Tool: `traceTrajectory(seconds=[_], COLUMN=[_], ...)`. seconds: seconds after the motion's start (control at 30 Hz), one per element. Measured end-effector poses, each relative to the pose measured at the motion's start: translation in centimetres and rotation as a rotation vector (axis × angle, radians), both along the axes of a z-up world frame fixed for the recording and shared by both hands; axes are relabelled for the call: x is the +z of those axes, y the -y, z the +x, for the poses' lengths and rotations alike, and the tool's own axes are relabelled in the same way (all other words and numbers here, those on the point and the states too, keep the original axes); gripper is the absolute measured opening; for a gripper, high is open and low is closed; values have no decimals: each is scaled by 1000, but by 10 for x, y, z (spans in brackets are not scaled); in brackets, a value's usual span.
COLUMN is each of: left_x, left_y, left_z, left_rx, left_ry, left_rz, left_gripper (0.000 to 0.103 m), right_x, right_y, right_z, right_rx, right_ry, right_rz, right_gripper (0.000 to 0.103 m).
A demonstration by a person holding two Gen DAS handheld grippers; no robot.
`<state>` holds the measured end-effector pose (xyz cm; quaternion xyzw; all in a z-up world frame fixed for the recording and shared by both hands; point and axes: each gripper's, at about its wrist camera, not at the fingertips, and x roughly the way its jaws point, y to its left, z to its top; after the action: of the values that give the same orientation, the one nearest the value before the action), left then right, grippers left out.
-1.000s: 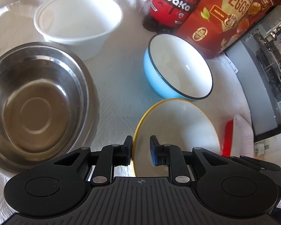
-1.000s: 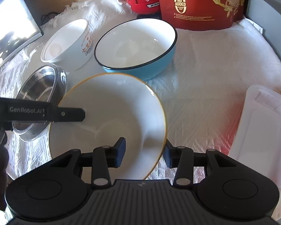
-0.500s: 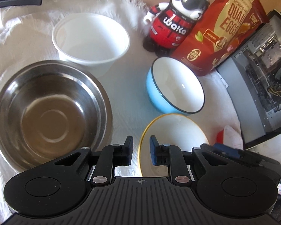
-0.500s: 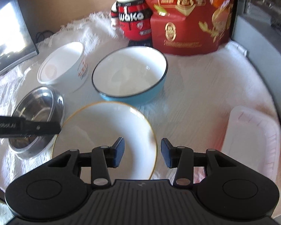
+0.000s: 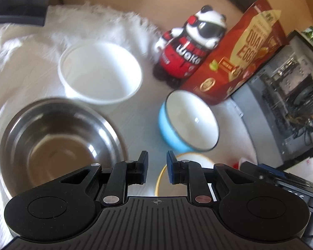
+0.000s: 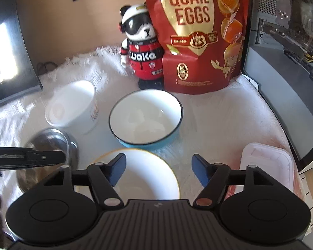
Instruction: Organize plates and bowls
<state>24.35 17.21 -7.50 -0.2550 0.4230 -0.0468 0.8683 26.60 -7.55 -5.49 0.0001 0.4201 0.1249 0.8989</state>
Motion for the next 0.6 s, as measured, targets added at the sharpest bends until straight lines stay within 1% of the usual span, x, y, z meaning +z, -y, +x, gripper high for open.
traceTrajectory(seconds=[0.03,0.13,0.2,0.3,0.33,0.43,0.5,0.53,0.6], left_x=[2,8,8,2,1,-1,-4,-7,-13], left_y=[1,9,12,15,17,24,30,33,37], left_z=[3,14,23,39,44,60,74,81,95], left_rx=[4,-8,-20,5,2,12,2,-4,1], left_ry=[11,29,24,-27,-31,-45,-59,-68,-96], left_rz=[7,34,40,24,20,49,53,54,77], left_gripper=[21,21,21,21,21,21,21,21,21], right_x=[4,18,23,24,22,15,8,3,-7], right_y=[2,10,17,25,28,37,40,41,42], right_z=[1,7,13,33,42,63,75,82,95], right_rx=[-11,-42,-43,-21,-17,28,28,30,35], right_ry=[8,45,74,93,76,17,-19,-38,-73], right_rz=[4,9,13,7,3,26,33,34,36], right_gripper=[75,86,86,86,86,86,86,84,76])
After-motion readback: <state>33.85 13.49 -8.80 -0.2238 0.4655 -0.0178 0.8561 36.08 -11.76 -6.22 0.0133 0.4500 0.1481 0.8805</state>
